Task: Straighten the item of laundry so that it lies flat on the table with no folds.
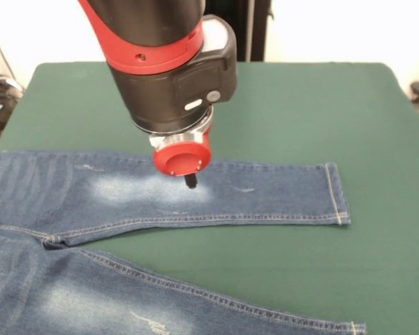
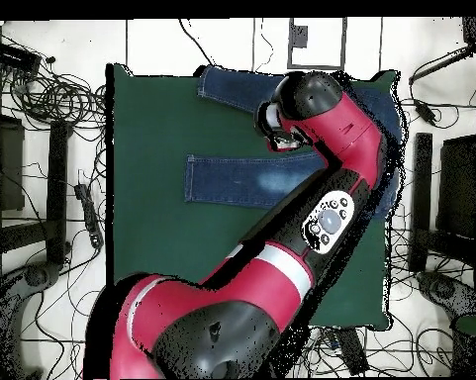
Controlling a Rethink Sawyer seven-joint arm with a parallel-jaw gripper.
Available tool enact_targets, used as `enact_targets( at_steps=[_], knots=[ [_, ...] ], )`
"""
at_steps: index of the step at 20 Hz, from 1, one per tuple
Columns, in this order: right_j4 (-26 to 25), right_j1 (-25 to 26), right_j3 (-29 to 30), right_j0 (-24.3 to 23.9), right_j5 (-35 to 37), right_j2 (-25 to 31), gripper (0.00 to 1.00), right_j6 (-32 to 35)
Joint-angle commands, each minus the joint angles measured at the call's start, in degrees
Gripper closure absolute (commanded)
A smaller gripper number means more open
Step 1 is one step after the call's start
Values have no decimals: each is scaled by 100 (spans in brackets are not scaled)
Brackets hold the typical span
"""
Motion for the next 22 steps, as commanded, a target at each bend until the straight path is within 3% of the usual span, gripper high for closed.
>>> enact_targets(
  at_steps=[1, 10, 22],
  knots=[
    [52, 113, 842, 172, -443, 953, 100, 1822],
    [-18, 369, 687, 187, -798, 1029, 100, 1934],
    [26, 628, 743, 409, -1123, 1048, 100, 2679]
  ],
)
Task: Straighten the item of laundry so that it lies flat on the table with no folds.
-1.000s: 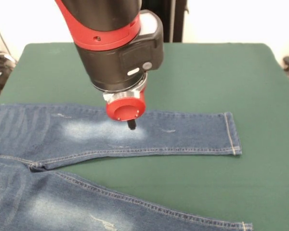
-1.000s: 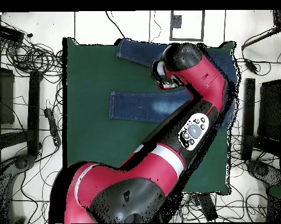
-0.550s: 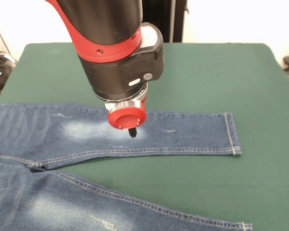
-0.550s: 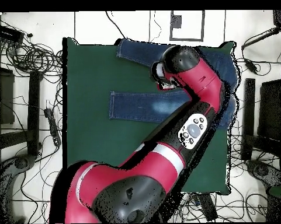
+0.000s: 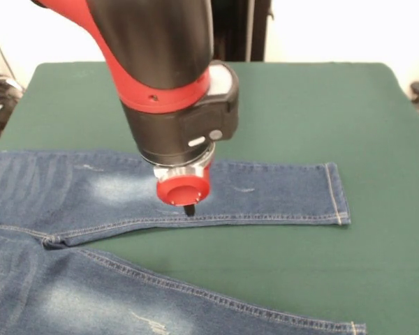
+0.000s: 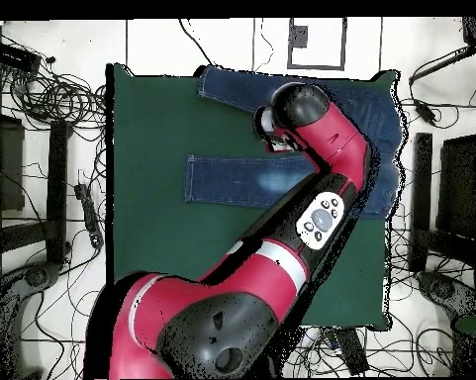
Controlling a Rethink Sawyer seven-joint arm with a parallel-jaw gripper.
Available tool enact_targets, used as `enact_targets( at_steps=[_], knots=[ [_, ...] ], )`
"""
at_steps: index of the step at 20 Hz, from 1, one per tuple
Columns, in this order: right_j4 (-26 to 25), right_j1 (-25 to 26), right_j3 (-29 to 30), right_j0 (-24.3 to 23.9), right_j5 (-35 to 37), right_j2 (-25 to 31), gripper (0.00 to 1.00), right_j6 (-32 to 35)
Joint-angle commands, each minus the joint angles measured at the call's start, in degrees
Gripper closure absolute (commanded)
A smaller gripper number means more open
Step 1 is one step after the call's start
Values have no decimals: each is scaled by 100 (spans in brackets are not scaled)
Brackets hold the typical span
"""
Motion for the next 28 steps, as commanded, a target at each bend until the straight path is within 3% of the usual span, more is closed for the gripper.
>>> enact_targets(
  at_steps=[1, 12, 21, 28],
  knots=[
    [16, 412, 680, 380, -314, 726, 100, 2521],
    [-157, 106, 991, 433, -189, 908, 100, 2500],
    [-362, -559, 1757, 545, -7, 929, 100, 2176],
    [-478, -320, 1878, 533, -389, 1139, 100, 2150]
  ],
)
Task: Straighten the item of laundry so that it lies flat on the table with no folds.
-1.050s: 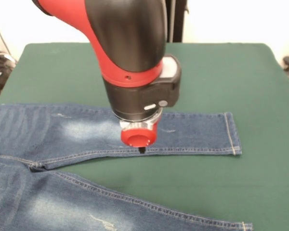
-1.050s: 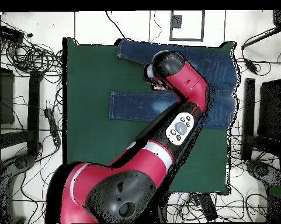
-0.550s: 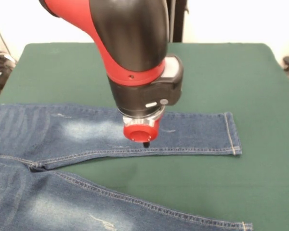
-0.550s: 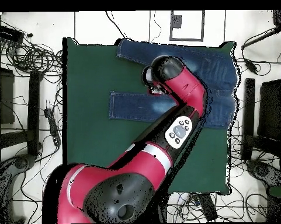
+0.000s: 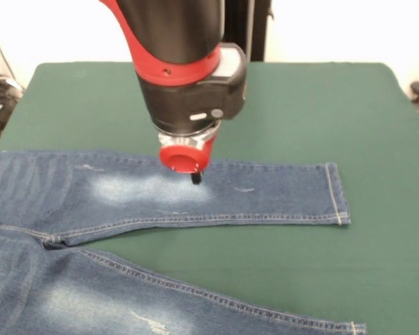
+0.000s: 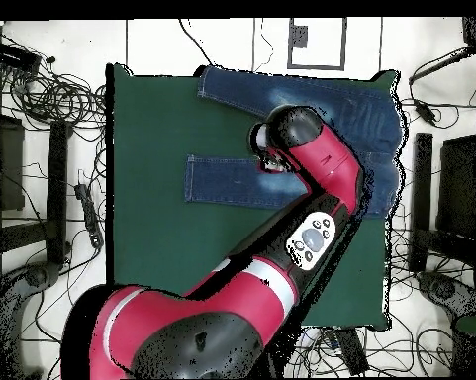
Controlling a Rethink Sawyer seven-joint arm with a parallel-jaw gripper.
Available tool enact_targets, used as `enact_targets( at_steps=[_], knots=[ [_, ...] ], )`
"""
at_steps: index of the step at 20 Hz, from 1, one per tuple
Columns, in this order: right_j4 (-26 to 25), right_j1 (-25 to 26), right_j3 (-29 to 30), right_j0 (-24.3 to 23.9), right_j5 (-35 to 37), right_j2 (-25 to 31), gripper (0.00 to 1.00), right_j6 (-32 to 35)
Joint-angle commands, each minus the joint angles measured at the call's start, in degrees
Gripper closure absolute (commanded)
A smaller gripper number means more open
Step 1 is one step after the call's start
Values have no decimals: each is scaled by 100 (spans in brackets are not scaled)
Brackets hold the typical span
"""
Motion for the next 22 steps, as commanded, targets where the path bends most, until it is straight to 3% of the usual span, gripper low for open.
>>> enact_targets(
  at_steps=[1, 11, 20, 22],
  knots=[
    [-188, 241, 832, 263, -448, 994, 100, 1067],
    [-507, 697, 281, 191, -434, 741, 100, 1259],
    [-440, 961, -69, 127, -672, 743, 100, 1737],
    [-254, 947, 49, 102, -957, 974, 100, 1656]
  ],
)
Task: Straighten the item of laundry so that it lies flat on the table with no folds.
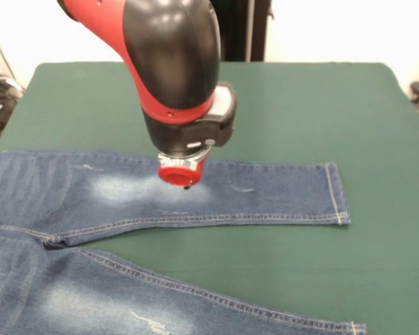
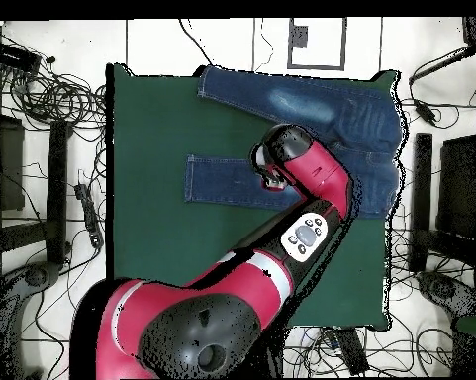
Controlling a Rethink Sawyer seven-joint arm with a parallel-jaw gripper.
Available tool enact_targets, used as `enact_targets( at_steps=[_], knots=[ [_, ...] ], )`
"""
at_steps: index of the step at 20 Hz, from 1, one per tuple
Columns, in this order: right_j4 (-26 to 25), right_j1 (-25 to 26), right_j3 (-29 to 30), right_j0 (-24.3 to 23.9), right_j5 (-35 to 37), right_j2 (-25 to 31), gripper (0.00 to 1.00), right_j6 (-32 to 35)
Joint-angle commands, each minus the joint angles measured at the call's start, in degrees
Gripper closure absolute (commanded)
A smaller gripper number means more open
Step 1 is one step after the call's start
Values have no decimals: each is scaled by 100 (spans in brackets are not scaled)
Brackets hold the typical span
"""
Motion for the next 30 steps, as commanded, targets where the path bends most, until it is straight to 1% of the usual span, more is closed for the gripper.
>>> enact_targets(
  at_steps=[1, 4, 7, 10, 11, 13, 16, 20, 21, 22, 25, 26, 27, 30],
  knots=[
    [134, 498, -44, 85, -728, 952, 100, 1608],
    [79, 488, -47, 43, -676, 951, 100, 1550],
    [172, 526, 7, -34, -1034, 1156, 100, 1312],
    [223, 716, -114, -43, -1305, 1223, 100, 1403],
    [347, 730, -98, -74, -1453, 1398, 100, 1357],
    [454, 795, -155, -52, -1619, 1511, 100, 1424],
    [568, 873, -279, 73, -1626, 1502, 100, 1822],
    [789, 879, -317, 300, -1646, 1490, 100, 2410],
    [891, 823, -267, 340, -1647, 1565, 100, 2517],
    [892, 822, -283, 377, -1588, 1527, 100, 2629],
    [875, 941, -478, 571, -1386, 1273, 100, 3344],
    [855, 970, -524, 608, -1343, 1209, 100, 3487],
    [979, 911, -459, 631, -1440, 1340, 100, 3584],
    [1060, 856, -440, 676, -1558, 1465, 100, 3774]
  ],
)
